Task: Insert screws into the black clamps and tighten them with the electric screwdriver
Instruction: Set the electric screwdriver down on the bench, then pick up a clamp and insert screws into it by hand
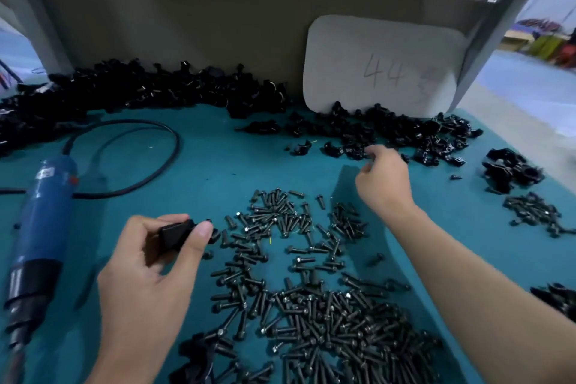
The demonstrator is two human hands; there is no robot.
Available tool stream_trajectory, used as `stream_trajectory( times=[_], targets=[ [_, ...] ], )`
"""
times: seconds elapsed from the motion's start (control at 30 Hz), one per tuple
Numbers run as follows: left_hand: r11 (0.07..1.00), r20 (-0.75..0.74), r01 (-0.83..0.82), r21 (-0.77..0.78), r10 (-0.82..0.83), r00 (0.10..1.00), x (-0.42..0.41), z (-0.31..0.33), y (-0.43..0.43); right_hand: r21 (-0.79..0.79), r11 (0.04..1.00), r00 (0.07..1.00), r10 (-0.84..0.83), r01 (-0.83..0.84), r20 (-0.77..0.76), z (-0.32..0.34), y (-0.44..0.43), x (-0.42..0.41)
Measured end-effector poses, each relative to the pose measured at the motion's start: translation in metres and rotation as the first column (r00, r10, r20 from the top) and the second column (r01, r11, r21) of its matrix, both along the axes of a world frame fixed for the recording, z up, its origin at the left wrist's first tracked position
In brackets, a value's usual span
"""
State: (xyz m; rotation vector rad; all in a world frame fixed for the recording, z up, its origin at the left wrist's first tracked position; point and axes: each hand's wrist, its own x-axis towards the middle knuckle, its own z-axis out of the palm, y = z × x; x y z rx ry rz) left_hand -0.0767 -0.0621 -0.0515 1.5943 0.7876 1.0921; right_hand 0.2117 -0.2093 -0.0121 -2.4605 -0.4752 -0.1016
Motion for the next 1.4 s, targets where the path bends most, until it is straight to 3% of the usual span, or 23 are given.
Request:
stream_trajectory(
  times=[0.1, 0.27, 0.47, 0.83, 0.93, 1.17, 1.4],
  targets=[
    [1.000, 0.052, 0.013, 0.000, -0.013, 0.999, 0.005, -0.005, 0.001, -0.002, 0.999, 0.998, -0.039, 0.039, 0.053, 0.004, 0.006, 0.043],
    [0.999, 0.105, 0.014, 0.042, -0.018, 0.994, 0.010, -0.010, 0.004, -0.074, 0.995, 0.998, -0.059, 0.060, 0.016, 0.013, 0.031, 0.106],
    [0.998, 0.140, 0.047, 0.044, -0.052, 0.989, 0.010, -0.006, 0.006, -0.319, 0.945, 0.977, 0.009, -0.078, -0.213, 0.014, 0.055, 0.161],
    [0.995, 0.053, 0.087, 0.047, -0.090, 0.995, 0.006, -0.003, 0.009, -0.418, 0.908, 0.996, 0.030, 0.008, 0.085, 0.004, 0.058, 0.169],
    [0.995, 0.028, 0.096, 0.041, -0.097, 0.995, 0.005, -0.001, 0.009, -0.390, 0.920, 0.995, -0.001, 0.038, 0.096, 0.003, 0.056, 0.172],
    [0.994, 0.006, 0.099, 0.041, -0.099, 0.995, 0.004, -0.005, 0.011, -0.116, 0.988, 0.995, -0.102, 0.104, 0.022, -0.009, 0.050, 0.184],
    [0.994, -0.017, 0.110, 0.027, -0.110, 0.994, 0.004, -0.006, 0.011, -0.064, 0.993, 0.995, -0.097, 0.096, -0.011, -0.016, 0.047, 0.186]
  ],
)
